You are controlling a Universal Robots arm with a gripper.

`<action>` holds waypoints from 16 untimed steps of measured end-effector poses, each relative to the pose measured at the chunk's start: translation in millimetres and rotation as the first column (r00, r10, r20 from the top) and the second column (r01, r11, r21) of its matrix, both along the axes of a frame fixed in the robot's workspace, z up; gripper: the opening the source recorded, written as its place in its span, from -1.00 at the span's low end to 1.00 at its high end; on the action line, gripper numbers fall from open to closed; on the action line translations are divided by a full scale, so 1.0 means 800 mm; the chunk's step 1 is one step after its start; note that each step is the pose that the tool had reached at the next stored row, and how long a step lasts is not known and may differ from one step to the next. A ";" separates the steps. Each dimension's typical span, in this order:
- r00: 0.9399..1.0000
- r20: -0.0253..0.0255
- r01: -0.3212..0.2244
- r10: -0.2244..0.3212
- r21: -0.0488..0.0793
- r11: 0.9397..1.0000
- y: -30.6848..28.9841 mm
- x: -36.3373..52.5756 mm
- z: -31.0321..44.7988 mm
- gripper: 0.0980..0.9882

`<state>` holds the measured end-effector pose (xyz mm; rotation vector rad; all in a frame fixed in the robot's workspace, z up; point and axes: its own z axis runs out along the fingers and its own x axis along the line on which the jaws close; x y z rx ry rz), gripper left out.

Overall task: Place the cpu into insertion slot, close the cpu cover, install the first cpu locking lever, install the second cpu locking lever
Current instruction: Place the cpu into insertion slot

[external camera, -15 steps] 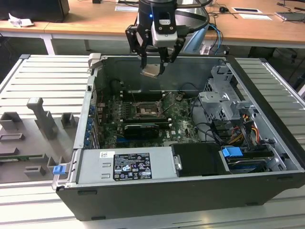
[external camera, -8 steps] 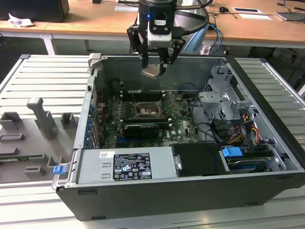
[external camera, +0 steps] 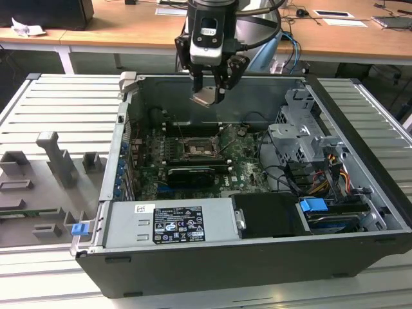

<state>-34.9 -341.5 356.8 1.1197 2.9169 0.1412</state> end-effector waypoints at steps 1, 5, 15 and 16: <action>1.000 0.000 0.015 -0.015 0.000 1.000 0.0000 0.000 -0.0003 -0.02; 0.997 0.000 0.083 -0.083 0.000 0.997 0.0000 0.000 -0.0018 -0.02; 0.980 0.000 0.197 -0.197 0.000 0.980 0.0000 0.000 -0.0050 -0.02; 0.974 0.000 0.227 -0.227 0.000 0.974 0.0000 0.000 -0.0061 -0.02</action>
